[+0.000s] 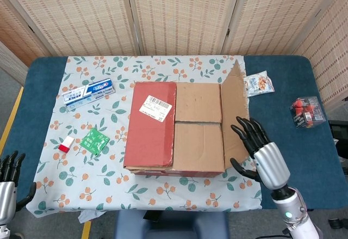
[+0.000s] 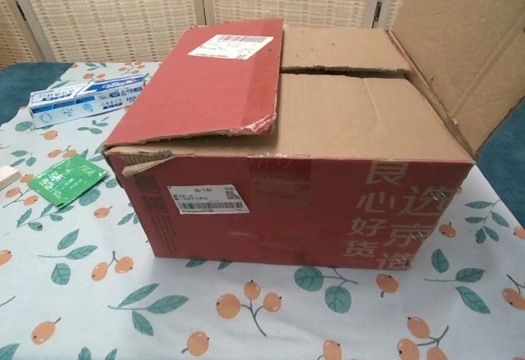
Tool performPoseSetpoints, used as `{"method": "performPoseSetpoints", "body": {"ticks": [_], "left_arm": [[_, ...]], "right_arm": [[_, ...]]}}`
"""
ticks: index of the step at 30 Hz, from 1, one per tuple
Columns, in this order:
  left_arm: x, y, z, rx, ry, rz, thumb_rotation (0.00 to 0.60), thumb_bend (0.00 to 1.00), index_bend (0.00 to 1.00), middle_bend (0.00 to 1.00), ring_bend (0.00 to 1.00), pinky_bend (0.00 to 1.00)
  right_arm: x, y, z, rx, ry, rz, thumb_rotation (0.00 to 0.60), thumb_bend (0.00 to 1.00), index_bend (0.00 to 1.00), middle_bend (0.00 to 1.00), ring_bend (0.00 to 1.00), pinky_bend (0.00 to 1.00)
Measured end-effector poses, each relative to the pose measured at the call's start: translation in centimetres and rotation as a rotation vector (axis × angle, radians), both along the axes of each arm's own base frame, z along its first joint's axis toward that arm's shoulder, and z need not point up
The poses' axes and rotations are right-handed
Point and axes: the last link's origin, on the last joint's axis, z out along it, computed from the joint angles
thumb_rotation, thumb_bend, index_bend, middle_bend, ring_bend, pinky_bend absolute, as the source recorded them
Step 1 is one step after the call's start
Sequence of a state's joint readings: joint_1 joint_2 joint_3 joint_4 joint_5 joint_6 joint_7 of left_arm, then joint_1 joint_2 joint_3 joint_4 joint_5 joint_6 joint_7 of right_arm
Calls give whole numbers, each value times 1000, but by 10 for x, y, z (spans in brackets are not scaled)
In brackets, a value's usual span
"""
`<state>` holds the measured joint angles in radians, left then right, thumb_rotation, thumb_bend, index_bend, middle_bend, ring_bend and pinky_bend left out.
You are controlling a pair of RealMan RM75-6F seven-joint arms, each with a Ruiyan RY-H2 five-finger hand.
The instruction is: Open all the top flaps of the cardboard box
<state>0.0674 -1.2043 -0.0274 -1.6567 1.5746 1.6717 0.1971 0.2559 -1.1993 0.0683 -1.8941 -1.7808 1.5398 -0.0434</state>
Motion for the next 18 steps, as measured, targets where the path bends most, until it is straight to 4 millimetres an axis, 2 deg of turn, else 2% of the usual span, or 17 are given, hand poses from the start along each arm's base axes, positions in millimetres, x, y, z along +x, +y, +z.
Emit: {"method": "performPoseSetpoints", "body": {"ticks": [6,12,18], "left_arm": [[2,0,-1,5,8,-11,600,449,11,53,0,0],[8,1,-5,-19,-30,-96,600,448,40,54,0,0],[30,7,-16,-77,-110,-223,600,410,31,53,0,0]], "right_arm": [[-36,16,13,-36,-10,-74,600,383,0,0,0,0],[-66,34,28,-106,-17,-129,600,383,0,0,0,0],[-87,43,48,-166,33,-153,600,383,0,0,0,0]]}}
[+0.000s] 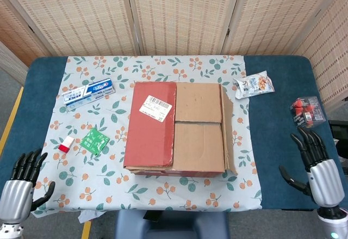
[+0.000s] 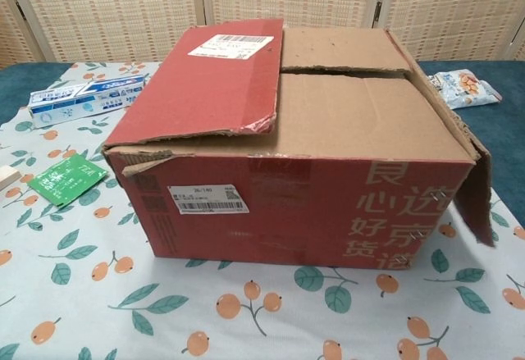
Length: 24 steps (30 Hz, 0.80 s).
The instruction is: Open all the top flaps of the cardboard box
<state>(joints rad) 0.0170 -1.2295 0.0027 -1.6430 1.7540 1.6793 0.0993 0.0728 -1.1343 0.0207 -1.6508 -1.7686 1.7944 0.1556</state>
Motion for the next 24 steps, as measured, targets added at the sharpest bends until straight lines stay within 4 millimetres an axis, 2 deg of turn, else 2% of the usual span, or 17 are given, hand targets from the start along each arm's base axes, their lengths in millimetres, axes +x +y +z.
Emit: {"method": "performPoseSetpoints", "body": {"ticks": [8,13,24], "left_arm": [[50,28,-18,-103,-94,-64,600,367,17,52,0,0],[82,50,-29,-204,-154,-65,600,276,0,9,0,0],[137,72,-53,-195,-32,-97,600,241,0,0,0,0]], "right_arm": [[-17,-5,19,-7,-25,-39,600,383,0,0,0,0],[-28,-11,27,0,-56,-58,600,383,0,0,0,0],[-39,-14,40,6,-87,-48,600,383,0,0,0,0]]}}
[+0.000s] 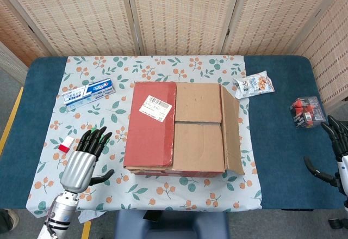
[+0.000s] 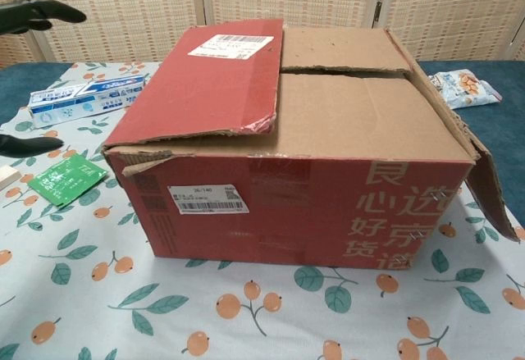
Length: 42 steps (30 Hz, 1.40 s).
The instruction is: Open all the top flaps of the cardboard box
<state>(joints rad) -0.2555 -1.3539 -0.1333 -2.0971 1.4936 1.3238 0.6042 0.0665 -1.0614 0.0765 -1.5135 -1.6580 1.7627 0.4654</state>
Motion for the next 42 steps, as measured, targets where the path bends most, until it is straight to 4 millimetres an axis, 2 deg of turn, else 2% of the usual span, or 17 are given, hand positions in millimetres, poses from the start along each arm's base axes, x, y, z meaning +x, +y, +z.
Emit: {"method": "performPoseSetpoints", "body": {"ticks": [7,12,19,28,42], "left_arm": [[33,7,-21,-30,7,-16,600,256,0,0,0,0],[49,8,-35,-43,22,-33,600,356,0,0,0,0],[70,11,-51,-43,37,-57,600,376,0,0,0,0],[80,7,-53,-22,59,-66,600,376,0,0,0,0],[81,-9,-50,-20,74,-70,600,377,0,0,0,0]], "right_arm": [[-2,1,9,-14,-26,6,600,383,0,0,0,0],[-5,-1,15,-11,-46,1,600,383,0,0,0,0],[-9,-2,22,-11,-62,-1,600,383,0,0,0,0],[-11,2,28,-18,-78,4,600,383,0,0,0,0],[-8,4,23,-11,-58,7,600,383,0,0,0,0]]}}
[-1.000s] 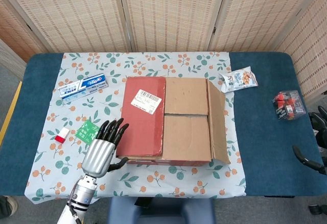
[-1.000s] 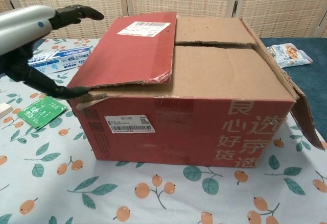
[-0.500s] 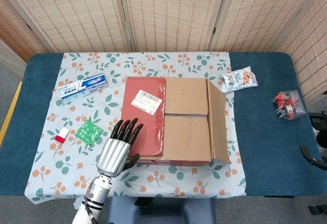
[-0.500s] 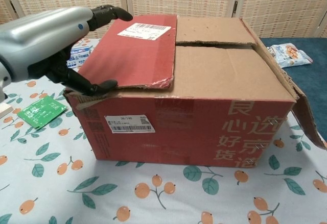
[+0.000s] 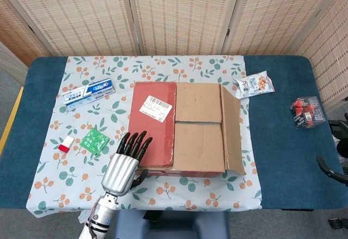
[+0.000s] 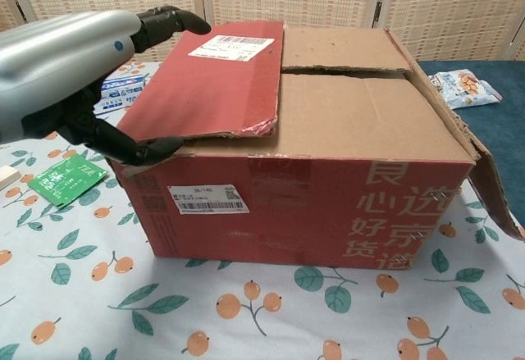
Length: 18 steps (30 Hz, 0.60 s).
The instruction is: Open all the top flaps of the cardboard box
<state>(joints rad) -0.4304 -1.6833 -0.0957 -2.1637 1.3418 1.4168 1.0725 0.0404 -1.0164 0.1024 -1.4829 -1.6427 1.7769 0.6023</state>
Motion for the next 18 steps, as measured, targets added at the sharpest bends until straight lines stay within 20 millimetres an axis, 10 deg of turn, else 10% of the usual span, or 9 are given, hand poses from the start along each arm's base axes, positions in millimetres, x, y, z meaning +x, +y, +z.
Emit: {"method": "performPoseSetpoints", "body": {"ticks": [18], "left_arm": [[18,-1,-24,14,47,-51,600,376,0,0,0,0]], "right_arm": [[-1,4,2,7,-10,5,600,383,0,0,0,0]]}}
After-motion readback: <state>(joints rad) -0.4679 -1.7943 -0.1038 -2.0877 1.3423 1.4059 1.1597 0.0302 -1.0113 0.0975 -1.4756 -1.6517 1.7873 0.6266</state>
